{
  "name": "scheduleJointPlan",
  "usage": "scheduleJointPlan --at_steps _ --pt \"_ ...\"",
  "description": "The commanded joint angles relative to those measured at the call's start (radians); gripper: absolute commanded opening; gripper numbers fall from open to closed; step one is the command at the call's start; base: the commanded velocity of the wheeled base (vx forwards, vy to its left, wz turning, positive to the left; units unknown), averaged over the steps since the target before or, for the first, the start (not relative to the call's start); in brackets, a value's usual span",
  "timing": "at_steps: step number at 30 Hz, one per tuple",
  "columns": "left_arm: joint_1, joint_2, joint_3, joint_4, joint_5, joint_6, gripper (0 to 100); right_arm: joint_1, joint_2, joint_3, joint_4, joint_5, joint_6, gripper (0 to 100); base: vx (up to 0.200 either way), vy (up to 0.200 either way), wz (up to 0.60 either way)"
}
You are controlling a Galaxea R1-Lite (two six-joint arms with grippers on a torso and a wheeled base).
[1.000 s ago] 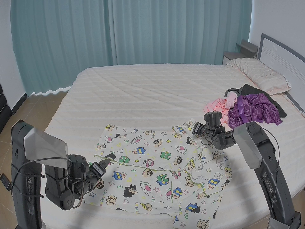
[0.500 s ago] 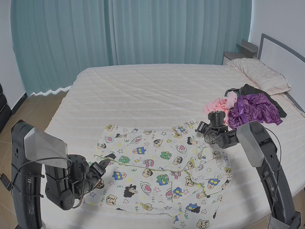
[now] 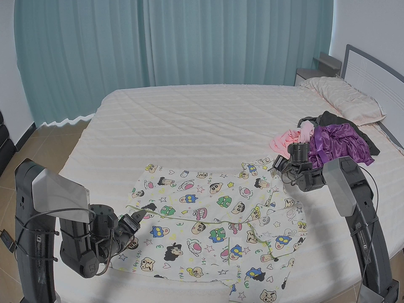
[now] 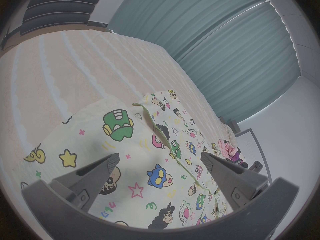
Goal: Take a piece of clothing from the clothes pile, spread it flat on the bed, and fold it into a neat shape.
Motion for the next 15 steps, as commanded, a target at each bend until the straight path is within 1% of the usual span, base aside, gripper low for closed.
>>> scheduleJointPlan --at_steps 1,5,6,10,13,15 --pt "0.0 0.002 0.0 -0.016 0.001 0.0 100 0.004 -0.004 -0.001 0.01 0.0 -0.001 0 0.0 0.0 0.0" --pt "0.0 0.002 -0.001 -0.016 0.0 0.0 100 0.007 -0.008 -0.001 0.012 0.0 -0.003 0 0.0 0.0 0.0" --pt "0.0 0.002 -0.001 -0.016 0.0 0.0 100 0.008 -0.011 -0.001 0.013 0.0 -0.003 100 0.0 0.0 0.0" --pt "0.0 0.002 -0.001 -0.016 0.0 -0.002 100 0.008 -0.031 0.027 0.013 -0.002 -0.004 100 0.0 0.0 0.0" --pt "0.0 0.002 -0.001 -0.016 -0.002 -0.002 100 -0.002 -0.069 0.077 0.012 0.0 -0.004 100 0.0 0.0 0.0" --pt "0.0 0.0 0.002 -0.016 0.0 -0.002 100 -0.021 -0.121 0.148 0.004 0.0 -0.003 100 0.0 0.0 0.0"
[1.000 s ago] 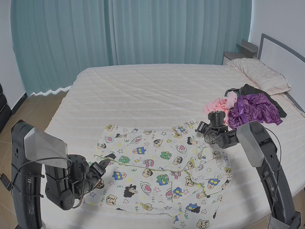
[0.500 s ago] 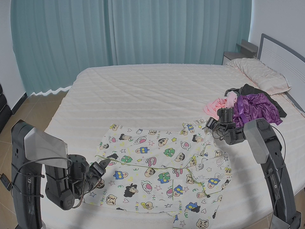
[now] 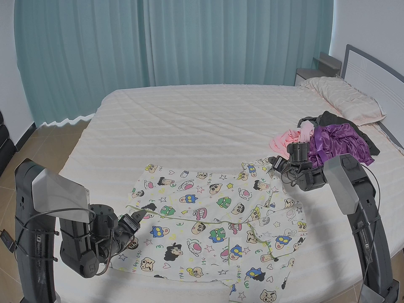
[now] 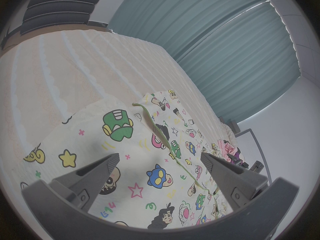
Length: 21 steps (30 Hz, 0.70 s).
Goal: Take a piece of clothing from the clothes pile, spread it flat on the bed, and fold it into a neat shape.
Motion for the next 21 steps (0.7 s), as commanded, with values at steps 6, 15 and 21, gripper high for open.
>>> scheduleJointPlan --at_steps 6,15,21 --pt "0.014 -0.021 0.02 -0.017 -0.001 -0.004 100 -0.052 -0.303 0.443 -0.053 0.002 -0.008 100 0.0 0.0 0.0" --pt "0.02 -0.138 0.126 -0.017 -0.004 -0.053 100 0.003 -0.574 1.092 -0.542 0.004 -0.077 100 -0.089 0.0 0.0" --pt "0.018 -0.187 0.179 -0.017 -0.01 -0.053 100 0.062 -0.657 1.371 -0.702 0.001 -0.064 100 -0.2 0.0 0.0"
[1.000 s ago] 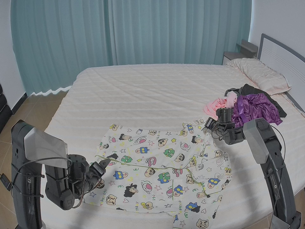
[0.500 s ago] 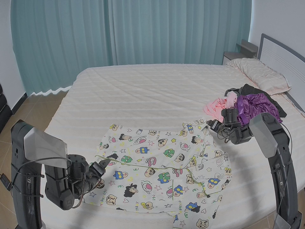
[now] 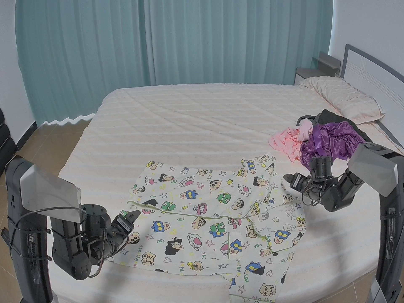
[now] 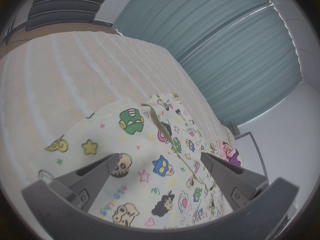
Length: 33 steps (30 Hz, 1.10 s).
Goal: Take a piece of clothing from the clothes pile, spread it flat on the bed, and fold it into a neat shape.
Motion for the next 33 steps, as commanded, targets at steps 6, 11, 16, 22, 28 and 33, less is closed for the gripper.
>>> scheduleJointPlan --at_steps 6,11,16,22,28,33 --pt "0.005 -0.165 0.152 -0.016 -0.088 -0.02 100 0.115 -0.289 0.711 -0.5 -0.077 0.046 100 -0.2 0.0 0.0" --pt "0.009 -0.171 0.204 -0.016 -0.097 -0.013 100 0.201 -0.278 0.833 -0.646 -0.104 0.151 100 -0.2 0.0 0.0" --pt "0.009 -0.148 0.225 -0.016 -0.11 0.019 100 0.232 -0.226 0.974 -0.76 -0.095 0.194 100 -0.12 0.0 0.0" --pt "0.021 -0.069 0.201 -0.018 -0.099 0.062 100 0.238 -0.234 1.006 -0.758 -0.07 0.321 100 0.0 0.0 0.0" --pt "0.035 0.032 0.083 -0.004 -0.047 0.094 100 0.289 -0.235 1.037 -0.758 -0.08 0.321 100 0.0 0.0 0.0" --pt "0.035 0.079 0.044 0.007 0.028 0.154 100 0.301 -0.244 1.049 -0.758 -0.078 0.324 100 0.0 0.0 0.0"
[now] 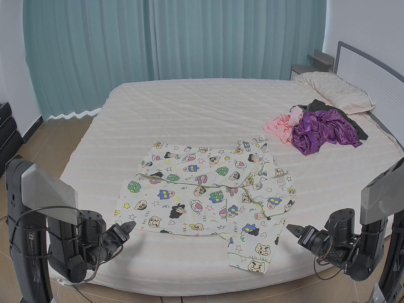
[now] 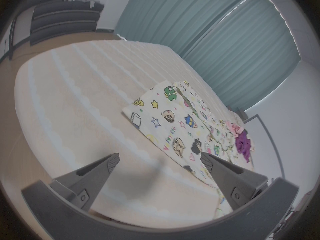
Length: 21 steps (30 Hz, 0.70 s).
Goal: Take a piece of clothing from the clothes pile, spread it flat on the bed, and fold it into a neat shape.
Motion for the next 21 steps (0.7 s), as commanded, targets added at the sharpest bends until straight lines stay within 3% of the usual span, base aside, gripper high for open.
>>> scheduleJointPlan --at_steps 1,11,14,17,21 --pt "0.002 0.108 -0.083 0.018 0.057 0.043 100 0.019 -0.003 0.02 -0.016 0.0 0.002 100 0.0 0.0 0.0" --pt "0.021 0.108 -0.364 0.31 0.074 0.049 100 0.031 -0.006 0.017 -0.016 -0.003 0.0 100 0.0 0.0 0.0" --pt "0.022 0.108 -0.374 0.324 0.074 0.051 100 0.035 -0.006 0.019 -0.016 -0.004 0.0 100 0.0 0.0 0.0" --pt "0.047 0.108 -0.525 0.505 0.076 0.076 100 0.042 -0.004 0.019 -0.016 -0.017 0.0 100 0.0 0.0 0.0" --pt "0.058 0.108 -0.557 0.554 0.087 0.076 100 0.044 -0.001 0.017 -0.016 -0.018 0.0 100 0.0 0.0 0.0"
